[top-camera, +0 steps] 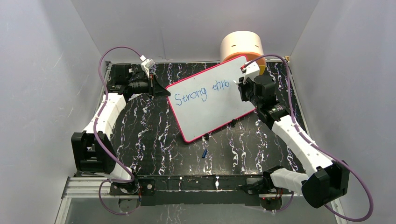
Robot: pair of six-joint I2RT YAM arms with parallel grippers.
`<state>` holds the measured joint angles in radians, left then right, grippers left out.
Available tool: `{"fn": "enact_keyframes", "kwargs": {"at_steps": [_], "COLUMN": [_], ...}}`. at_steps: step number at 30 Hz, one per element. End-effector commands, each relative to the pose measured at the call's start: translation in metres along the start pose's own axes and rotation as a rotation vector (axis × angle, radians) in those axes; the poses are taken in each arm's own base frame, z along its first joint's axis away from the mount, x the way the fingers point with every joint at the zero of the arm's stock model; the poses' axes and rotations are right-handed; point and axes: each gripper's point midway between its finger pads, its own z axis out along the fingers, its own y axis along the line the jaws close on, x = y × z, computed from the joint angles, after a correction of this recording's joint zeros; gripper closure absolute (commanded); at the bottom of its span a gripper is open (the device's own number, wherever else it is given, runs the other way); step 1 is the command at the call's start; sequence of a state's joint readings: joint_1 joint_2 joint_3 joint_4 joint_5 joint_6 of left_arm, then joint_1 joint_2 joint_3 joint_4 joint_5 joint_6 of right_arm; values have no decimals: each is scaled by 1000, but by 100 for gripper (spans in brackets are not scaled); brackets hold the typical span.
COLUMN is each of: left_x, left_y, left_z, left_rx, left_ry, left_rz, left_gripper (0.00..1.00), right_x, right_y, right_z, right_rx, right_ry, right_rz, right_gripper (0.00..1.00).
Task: Write a sentence on the whiteboard
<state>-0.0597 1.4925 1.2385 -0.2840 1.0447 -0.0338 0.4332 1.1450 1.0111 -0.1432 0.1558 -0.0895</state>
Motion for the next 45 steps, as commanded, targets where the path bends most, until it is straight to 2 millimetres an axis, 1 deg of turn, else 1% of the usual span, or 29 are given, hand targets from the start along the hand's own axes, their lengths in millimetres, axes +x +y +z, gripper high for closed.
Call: {"fn": "enact_keyframes", "kwargs": {"at_steps": [1,8,13,19,30,45], "left_x": [-3,-2,-2,-1,-2,-1], "left_y": [-8,-10,-9,-8,-10,-10], "left_z": [-10,-10,-10,-10,-10,-10], "left_rx": [-5,2,3,7,17,26], "left_ry": [-18,-22,-23,-24,-27,-28], "left_rz": [31,33,30,27,29,26], "left_gripper": [100,100,100,100,100,100], "right_x": [-22,-20,-23,-18,-16,-5], "right_y": [-6,-5,1,4,6,6], "right_z": [-3,2,5,11,15,21], "right_rx": [27,19,-14,-29,-37,-32], "right_ry": [-94,-93,-109,-90,-85,-56], "right_rz": [14,12,15,7,-1,-5], "right_gripper": [100,100,100,100,100,100]}}
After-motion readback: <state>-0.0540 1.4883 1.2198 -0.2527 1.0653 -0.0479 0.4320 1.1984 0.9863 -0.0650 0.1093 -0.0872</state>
